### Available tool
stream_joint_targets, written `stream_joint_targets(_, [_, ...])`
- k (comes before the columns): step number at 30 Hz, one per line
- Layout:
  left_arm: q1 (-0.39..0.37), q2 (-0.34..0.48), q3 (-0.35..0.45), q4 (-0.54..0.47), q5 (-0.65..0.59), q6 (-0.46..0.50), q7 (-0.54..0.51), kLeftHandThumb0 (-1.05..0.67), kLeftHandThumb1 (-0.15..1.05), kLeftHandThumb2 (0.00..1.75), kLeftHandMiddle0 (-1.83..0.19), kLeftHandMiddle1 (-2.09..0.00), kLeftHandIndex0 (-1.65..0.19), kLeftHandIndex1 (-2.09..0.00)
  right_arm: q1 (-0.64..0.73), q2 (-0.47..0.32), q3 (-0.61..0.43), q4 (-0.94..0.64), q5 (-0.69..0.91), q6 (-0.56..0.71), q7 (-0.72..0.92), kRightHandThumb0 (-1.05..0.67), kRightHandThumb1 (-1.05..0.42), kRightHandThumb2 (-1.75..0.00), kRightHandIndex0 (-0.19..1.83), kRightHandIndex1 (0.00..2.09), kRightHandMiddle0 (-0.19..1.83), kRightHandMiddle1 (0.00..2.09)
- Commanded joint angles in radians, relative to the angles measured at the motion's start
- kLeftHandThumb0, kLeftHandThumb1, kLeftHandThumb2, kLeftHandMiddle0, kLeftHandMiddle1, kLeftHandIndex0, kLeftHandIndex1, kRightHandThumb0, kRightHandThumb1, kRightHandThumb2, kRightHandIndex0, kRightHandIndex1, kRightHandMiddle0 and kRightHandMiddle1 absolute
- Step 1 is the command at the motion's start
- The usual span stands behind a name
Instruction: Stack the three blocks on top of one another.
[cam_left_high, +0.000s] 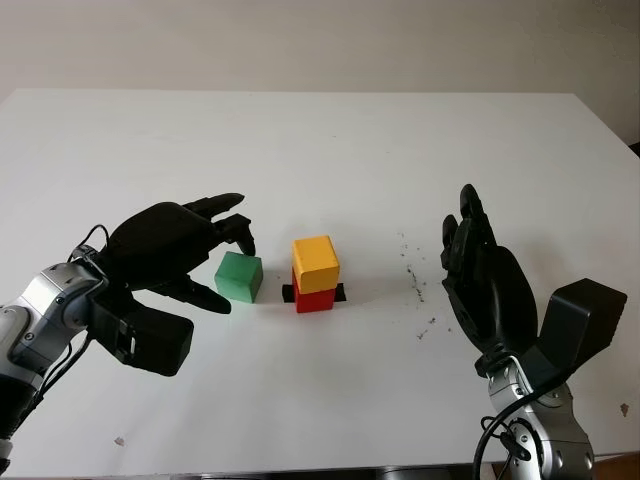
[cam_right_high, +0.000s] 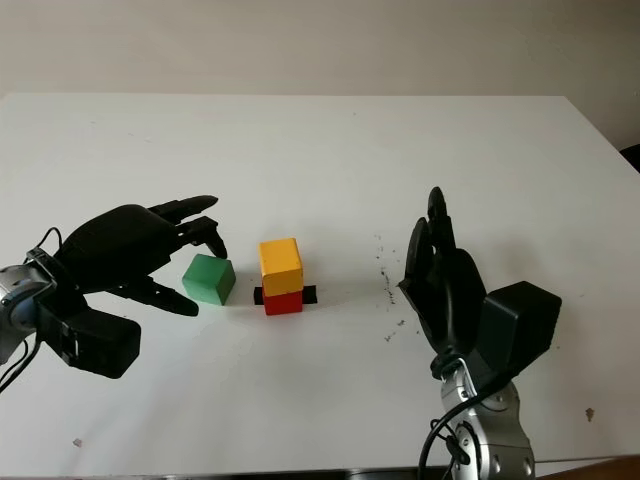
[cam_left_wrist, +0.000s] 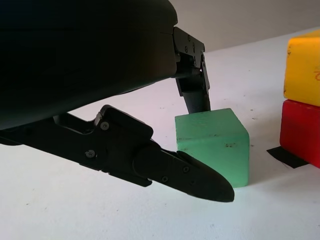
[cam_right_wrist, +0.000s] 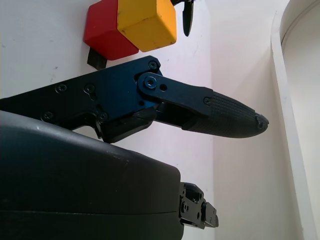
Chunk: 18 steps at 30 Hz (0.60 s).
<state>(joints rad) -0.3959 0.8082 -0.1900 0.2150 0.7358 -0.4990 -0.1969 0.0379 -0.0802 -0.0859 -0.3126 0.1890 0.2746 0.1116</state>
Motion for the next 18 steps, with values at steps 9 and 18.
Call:
stream_joint_targets(9, [-0.001, -0.012, -0.021, 0.022, 0.003, -0.012, 0.04, -0.61, 1.05, 0.07, -0.18, -0.07, -0.11, -1.36, 0.003, -0.012, -0.006, -0.027, -0.004, 0.009, -0.004, -0.79, -1.05, -0.72, -0.19, 0.0, -0.19, 0.0])
stream_joint_targets(18, [-0.017, -0.005, -0.027, 0.071, 0.003, -0.074, 0.089, -0.4, 1.05, 0.28, -0.2, -0.06, -0.1, -1.42, 0.001, -0.008, -0.004, -0.027, -0.005, 0.01, -0.012, -0.78, -1.05, -0.71, -0.19, 0.0, -0.19, 0.0])
